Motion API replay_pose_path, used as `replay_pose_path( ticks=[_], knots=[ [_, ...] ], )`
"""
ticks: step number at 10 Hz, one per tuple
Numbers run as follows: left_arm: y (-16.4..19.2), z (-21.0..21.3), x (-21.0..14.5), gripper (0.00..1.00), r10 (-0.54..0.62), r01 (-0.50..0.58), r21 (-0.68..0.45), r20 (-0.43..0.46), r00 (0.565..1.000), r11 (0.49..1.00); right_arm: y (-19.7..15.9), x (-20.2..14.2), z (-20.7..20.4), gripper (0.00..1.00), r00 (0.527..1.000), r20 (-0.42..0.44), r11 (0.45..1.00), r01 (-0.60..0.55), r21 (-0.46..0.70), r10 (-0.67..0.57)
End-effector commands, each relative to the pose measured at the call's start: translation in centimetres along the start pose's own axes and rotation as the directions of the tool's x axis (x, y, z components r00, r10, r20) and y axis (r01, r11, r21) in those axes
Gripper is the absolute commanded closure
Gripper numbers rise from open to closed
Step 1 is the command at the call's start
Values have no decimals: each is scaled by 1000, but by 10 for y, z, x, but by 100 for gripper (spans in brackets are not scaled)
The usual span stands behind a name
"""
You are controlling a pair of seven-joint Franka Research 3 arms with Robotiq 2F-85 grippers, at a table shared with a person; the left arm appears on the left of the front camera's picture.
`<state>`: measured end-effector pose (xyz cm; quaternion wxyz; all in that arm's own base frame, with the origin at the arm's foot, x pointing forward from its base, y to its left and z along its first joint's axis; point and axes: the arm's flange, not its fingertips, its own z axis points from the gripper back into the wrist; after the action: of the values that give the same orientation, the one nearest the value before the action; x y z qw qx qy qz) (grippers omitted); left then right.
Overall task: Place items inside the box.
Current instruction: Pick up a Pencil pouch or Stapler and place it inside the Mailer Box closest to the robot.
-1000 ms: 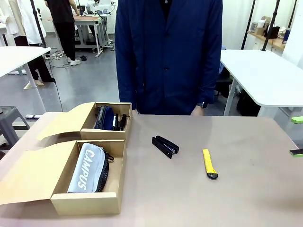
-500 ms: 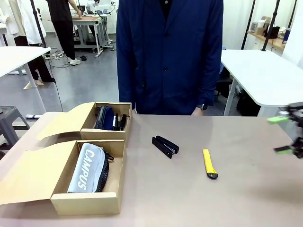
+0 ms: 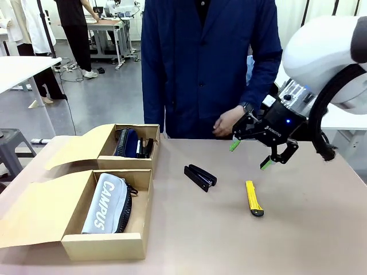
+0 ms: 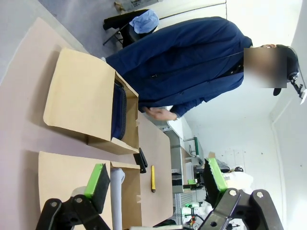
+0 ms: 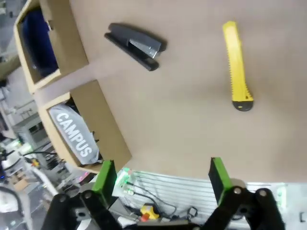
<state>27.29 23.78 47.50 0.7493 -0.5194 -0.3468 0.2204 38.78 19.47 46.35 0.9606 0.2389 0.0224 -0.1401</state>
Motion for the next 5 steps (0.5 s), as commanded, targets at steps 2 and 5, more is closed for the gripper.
replay_pose_path(
  ticks=[2, 5],
  knots=[
    [0, 0, -1, 0, -18, 18, -27, 15, 1000, 999, -28, -13, 6, 0, 995, 18, 995, 97, -26, -96],
    [0, 0, -1, 0, -18, 18, -27, 15, 1000, 999, -168, -22, 110, 0, 957, 47, 952, 278, 125, -285]
  ],
)
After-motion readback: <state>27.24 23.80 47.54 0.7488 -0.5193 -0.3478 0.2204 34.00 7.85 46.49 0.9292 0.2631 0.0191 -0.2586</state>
